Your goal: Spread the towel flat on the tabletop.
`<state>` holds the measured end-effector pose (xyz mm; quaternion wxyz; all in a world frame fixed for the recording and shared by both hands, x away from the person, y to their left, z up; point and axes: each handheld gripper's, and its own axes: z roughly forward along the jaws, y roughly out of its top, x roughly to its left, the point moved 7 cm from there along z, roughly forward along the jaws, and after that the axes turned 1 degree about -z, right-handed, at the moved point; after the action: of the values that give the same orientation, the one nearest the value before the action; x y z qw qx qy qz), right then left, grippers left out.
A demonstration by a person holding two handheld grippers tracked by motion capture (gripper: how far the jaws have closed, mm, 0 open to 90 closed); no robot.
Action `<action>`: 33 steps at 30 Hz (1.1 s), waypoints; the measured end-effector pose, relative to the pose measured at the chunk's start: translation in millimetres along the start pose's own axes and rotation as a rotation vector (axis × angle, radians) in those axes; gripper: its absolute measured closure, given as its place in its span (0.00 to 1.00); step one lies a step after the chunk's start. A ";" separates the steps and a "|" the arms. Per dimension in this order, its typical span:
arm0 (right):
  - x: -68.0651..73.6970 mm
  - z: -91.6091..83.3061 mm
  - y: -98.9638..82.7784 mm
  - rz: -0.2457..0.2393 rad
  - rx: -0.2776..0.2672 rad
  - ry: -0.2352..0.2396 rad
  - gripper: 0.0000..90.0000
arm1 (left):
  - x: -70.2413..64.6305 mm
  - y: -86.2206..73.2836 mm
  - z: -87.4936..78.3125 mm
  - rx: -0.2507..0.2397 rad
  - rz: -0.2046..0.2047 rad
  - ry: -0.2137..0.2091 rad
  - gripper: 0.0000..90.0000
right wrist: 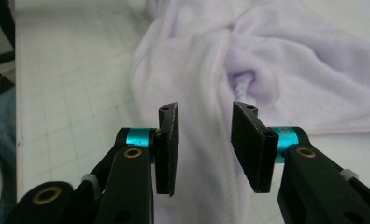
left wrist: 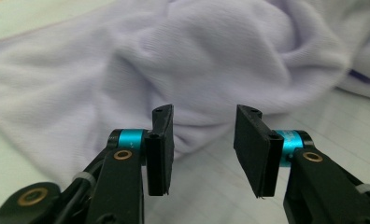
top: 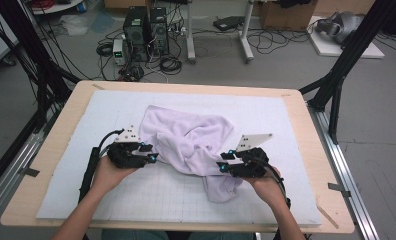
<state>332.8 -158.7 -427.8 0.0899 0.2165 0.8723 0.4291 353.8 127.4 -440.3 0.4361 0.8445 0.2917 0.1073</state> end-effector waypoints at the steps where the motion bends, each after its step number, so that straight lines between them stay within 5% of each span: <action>1: 2.6 -0.1 -2.9 -0.002 -0.001 0.008 0.68 | -4.4 -2.1 1.3 0.008 0.013 -0.011 0.67; 7: 4.3 9.2 -18.8 -0.014 0.059 0.000 0.68 | -15.5 -8.5 26.1 0.052 0.037 -0.068 0.66; 14: -6.6 31.6 -23.3 -0.024 0.118 -0.013 0.68 | -4.0 -10.8 59.2 0.102 -0.006 -0.040 0.62; 19: -11.6 46.9 -24.0 0.011 0.133 0.007 0.73 | 0.2 -5.3 65.6 0.094 -0.019 0.005 0.79; 21: -11.2 46.7 -21.8 0.014 0.128 0.013 0.83 | 0.1 -3.9 62.6 0.082 -0.016 -0.010 0.95; 28: 3.5 29.3 -10.9 -0.019 0.087 0.048 0.95 | -11.2 6.7 33.0 0.017 0.040 -0.023 0.98; 33: 24.8 14.1 10.3 -0.068 0.026 0.090 0.97 | -18.4 19.2 -9.5 -0.037 0.089 0.004 0.98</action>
<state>318.7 -131.9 -427.7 0.0623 0.1686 0.8877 0.4240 342.6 114.4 -417.9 0.4459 0.8481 0.2530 0.1338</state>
